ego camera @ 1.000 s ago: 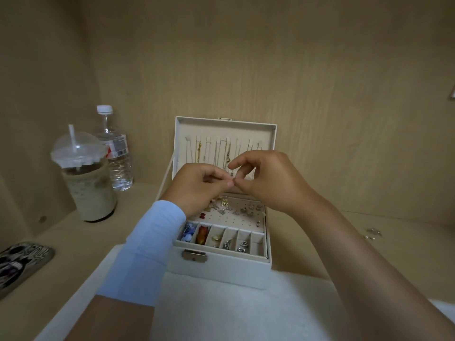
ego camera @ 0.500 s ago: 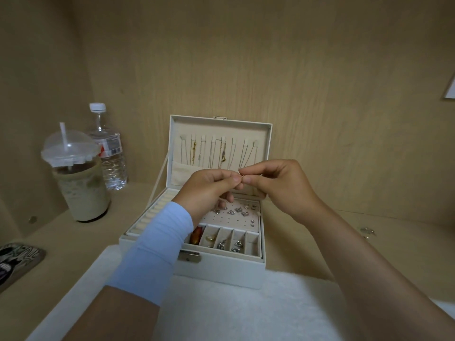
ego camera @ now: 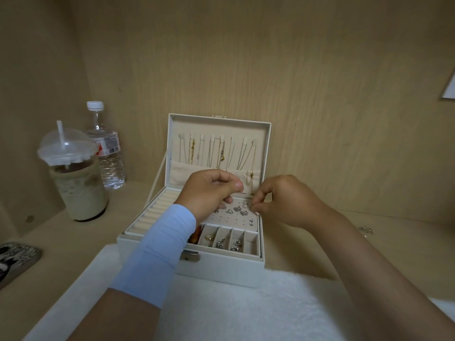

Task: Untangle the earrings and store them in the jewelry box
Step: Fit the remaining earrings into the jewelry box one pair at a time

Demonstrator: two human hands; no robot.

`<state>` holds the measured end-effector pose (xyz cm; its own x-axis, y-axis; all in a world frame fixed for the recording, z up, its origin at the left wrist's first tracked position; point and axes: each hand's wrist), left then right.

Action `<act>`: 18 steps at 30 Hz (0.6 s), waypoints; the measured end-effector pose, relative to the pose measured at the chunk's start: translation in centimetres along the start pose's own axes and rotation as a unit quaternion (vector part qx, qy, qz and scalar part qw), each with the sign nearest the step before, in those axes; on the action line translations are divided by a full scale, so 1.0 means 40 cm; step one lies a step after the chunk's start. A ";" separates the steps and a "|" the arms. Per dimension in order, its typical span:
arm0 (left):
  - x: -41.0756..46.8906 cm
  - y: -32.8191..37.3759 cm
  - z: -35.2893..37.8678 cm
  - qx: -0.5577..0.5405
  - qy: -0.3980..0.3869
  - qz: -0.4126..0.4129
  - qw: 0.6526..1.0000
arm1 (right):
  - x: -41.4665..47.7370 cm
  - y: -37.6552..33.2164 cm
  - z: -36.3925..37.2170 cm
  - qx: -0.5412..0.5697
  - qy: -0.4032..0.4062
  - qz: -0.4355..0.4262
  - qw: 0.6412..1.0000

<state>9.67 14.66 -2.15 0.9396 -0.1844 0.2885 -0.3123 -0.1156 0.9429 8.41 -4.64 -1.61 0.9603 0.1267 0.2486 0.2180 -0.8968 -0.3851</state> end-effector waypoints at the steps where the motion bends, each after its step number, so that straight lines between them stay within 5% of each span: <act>1: -0.001 0.000 0.000 0.000 0.001 0.004 1.000 | -0.001 -0.004 -0.002 -0.012 0.000 -0.001 1.000; 18: -0.001 -0.002 -0.006 0.017 -0.002 0.006 1.000 | 0.005 -0.002 -0.005 -0.024 -0.041 -0.025 0.999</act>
<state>9.69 14.92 -2.22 0.9353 -0.1893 0.2988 -0.3279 -0.1465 0.9333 8.54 -4.63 -1.34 0.9599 0.2049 0.1914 0.2595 -0.9078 -0.3296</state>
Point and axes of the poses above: each hand's wrist, its own x-axis towards the middle knuckle, its own z-axis out of the palm, y = z × x, and after that the axes turned 5 degrees about z, right-handed
